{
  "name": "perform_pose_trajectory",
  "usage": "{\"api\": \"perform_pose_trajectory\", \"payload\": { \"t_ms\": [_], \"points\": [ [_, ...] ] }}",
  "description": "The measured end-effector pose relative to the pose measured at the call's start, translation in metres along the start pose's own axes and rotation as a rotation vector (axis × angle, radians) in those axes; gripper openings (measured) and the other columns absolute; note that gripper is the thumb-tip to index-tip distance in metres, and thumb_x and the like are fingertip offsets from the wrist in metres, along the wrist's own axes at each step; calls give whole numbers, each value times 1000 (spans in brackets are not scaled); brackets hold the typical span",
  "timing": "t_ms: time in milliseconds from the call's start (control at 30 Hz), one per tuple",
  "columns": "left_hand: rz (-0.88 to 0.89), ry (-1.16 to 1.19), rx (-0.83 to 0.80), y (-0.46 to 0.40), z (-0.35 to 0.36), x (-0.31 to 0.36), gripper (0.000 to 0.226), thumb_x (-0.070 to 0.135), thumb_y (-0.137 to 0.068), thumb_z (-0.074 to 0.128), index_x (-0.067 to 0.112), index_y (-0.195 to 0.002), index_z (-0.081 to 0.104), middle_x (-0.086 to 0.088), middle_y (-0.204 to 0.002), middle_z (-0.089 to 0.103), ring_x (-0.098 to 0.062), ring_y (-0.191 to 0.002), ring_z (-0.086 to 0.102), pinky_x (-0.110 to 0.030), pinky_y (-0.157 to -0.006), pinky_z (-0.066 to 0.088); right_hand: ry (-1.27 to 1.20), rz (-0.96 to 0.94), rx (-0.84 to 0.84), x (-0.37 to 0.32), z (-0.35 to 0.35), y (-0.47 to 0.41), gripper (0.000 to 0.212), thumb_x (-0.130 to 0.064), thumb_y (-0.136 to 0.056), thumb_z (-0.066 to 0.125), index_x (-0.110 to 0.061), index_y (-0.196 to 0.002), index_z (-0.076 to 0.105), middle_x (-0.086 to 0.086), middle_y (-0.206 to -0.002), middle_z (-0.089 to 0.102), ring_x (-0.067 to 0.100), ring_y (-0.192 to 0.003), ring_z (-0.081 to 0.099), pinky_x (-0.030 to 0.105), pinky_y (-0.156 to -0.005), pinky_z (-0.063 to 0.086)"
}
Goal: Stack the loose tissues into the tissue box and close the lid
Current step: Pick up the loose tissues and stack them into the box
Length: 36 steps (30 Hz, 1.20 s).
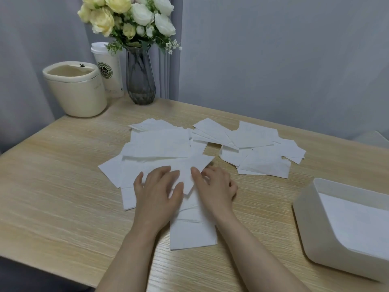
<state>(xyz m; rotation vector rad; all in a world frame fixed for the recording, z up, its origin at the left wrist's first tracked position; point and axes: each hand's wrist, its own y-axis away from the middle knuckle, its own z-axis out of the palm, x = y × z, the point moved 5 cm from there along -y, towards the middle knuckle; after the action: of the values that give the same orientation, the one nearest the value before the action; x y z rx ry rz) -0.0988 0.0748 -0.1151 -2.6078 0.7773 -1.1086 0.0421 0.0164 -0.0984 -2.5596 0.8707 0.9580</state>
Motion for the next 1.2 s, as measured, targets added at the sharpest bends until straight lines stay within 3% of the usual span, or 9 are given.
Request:
{"api": "perform_pose_trajectory", "payload": {
  "t_ms": [200,400,467,633,733,833,1000,1100,1200],
  "points": [
    [27,18,61,0,-4,-1,54,51,-84,34,24,-114,69,7,-126,61,-3,-123,46,-37,-114,6,-195,135,157,10,-11,-6,34,-38,-89,58,-21,-61,51,-12,-72,53,12,-103,49,29,-89,14],
    [50,26,54,0,-4,0,52,48,-84,34,23,-112,70,8,-123,62,-4,-122,47,-38,-115,6,-312,100,256,38,-49,10,25,-24,-88,63,-18,-64,58,-9,-53,51,8,-57,48,24,-59,35],
    [49,22,43,1,-4,1,53,47,-84,34,22,-112,70,7,-123,62,-5,-123,48,-40,-115,6,-355,140,211,48,-55,15,14,-18,-88,62,-20,-75,66,-14,-54,57,0,-54,54,15,-50,35],
    [168,26,29,6,-5,19,43,40,-89,40,21,-117,67,3,-126,60,-9,-130,41,-41,-117,4,-460,239,91,66,-61,26,20,-8,-88,58,-20,-84,73,5,-49,57,13,-46,46,27,-53,35],
    [220,100,29,14,-3,35,39,38,-90,45,22,-119,66,7,-129,59,-10,-130,43,-33,-112,18,-508,296,105,74,-67,30,17,-9,-91,57,-9,-87,74,1,-42,48,12,-42,40,27,-50,31],
    [184,194,-31,21,3,42,44,42,-91,44,21,-124,65,13,-129,56,-6,-124,46,-22,-101,28,-626,327,104,74,-70,34,15,-10,-94,57,-6,-100,70,1,-40,46,10,-36,37,22,-40,30],
    [70,265,-105,22,5,47,58,55,-90,41,20,-134,57,17,-117,58,-3,-99,52,-18,-91,38,-891,295,32,55,-76,47,14,0,-96,51,6,-96,63,-9,-39,50,0,-31,41,11,-34,31],
    [-36,410,-100,23,2,45,46,49,-94,50,25,-132,57,23,-103,61,-5,-84,55,-12,-76,40,-964,281,-27,45,-77,51,14,1,-96,50,6,-99,63,-9,-41,54,-1,-32,46,9,-36,33],
    [-143,551,-95,25,0,40,34,47,-93,52,33,-123,59,25,-98,62,-4,-91,59,-11,-77,42,-935,240,-96,40,-71,52,13,2,-96,50,6,-96,63,-10,-41,53,-1,-32,45,8,-37,33]
  ]
}}
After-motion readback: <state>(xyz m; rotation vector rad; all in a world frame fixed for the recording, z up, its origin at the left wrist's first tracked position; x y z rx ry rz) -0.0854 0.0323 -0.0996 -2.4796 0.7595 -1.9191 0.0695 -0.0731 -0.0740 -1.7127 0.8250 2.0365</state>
